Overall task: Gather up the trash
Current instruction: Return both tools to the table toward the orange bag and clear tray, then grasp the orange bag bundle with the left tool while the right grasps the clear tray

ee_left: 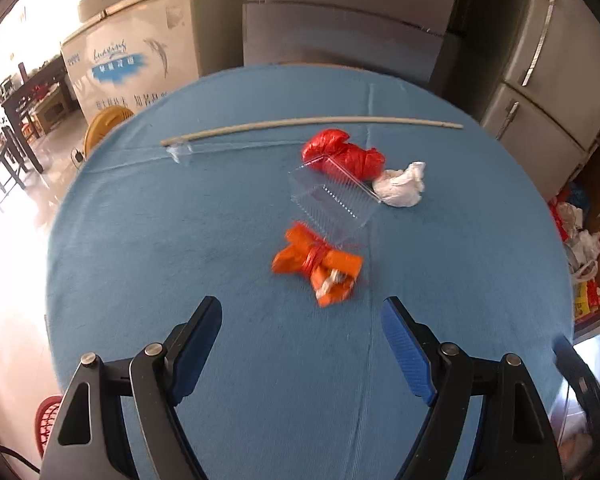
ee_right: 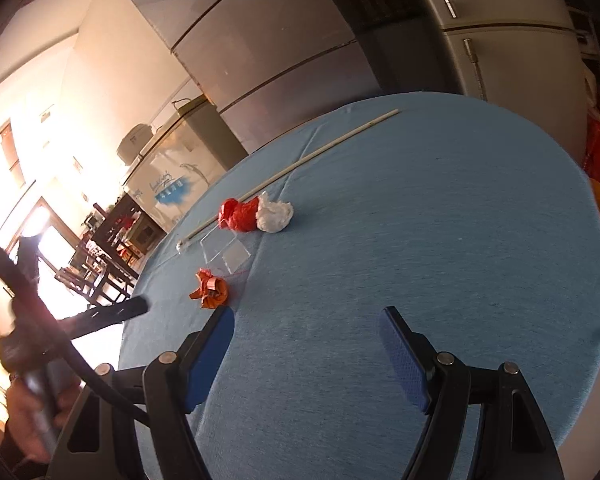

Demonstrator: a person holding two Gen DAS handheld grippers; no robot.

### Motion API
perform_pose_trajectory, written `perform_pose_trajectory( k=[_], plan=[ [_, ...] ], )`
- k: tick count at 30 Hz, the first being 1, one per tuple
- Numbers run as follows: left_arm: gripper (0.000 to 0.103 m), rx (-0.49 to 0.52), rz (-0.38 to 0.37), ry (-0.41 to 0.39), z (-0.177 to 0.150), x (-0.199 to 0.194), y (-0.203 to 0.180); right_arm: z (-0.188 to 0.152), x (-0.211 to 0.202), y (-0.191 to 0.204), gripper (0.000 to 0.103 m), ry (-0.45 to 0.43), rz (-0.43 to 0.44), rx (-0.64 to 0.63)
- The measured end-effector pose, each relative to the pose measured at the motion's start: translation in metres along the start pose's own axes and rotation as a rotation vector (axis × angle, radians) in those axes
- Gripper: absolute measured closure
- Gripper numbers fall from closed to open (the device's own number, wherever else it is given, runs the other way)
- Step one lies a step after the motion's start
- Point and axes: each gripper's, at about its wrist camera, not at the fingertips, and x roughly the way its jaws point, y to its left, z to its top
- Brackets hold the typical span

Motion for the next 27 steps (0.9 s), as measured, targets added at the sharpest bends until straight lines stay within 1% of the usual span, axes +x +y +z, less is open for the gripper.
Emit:
perform_pose_trajectory(
  k=[3, 9, 14, 16, 17, 19, 20, 21, 22, 24, 27],
  plan=[
    [0.021, 0.001, 0.02, 0.044, 0.01, 0.028, -0.009, -0.002, -0.007, -0.006, 0.025, -0.002, -0.011, 0.007],
    [0.021, -0.023, 0.027, 0.089, 0.021, 0.061, -0.019, -0.003, -0.02, -0.02, 0.025, -0.01, -0.033, 0.027],
    [0.021, -0.034, 0.032, 0.113, 0.02, 0.079, -0.023, -0.004, -0.023, -0.027, 0.025, -0.004, -0.031, 0.053],
    [0.028, -0.036, 0.027, 0.115, 0.017, 0.082, -0.019, -0.003, -0.022, -0.027, 0.028, 0.0, -0.022, 0.055],
    [0.041, -0.041, 0.018, 0.12, 0.016, 0.083, -0.016, -0.002, -0.02, -0.025, 0.033, 0.007, -0.022, 0.046],
    [0.055, -0.047, 0.0, 0.103, 0.015, 0.081, -0.008, 0.001, -0.015, -0.019, 0.04, 0.023, -0.029, 0.023],
    [0.066, -0.052, -0.013, 0.103, 0.015, 0.08, -0.003, 0.002, -0.012, -0.016, 0.046, 0.029, -0.029, 0.014],
    [0.067, -0.061, -0.029, 0.105, 0.015, 0.079, 0.003, 0.004, -0.008, -0.013, 0.052, 0.038, -0.023, 0.003],
    [0.068, -0.073, -0.052, 0.107, 0.014, 0.079, 0.008, 0.007, -0.002, -0.009, 0.053, 0.052, -0.014, -0.009],
    [0.07, -0.088, -0.077, 0.107, 0.013, 0.077, 0.02, 0.012, 0.01, -0.001, 0.053, 0.069, 0.001, -0.03],
    [0.071, -0.081, -0.081, 0.107, 0.008, 0.074, 0.033, 0.026, 0.038, 0.016, 0.052, 0.119, 0.051, -0.056]
  ],
)
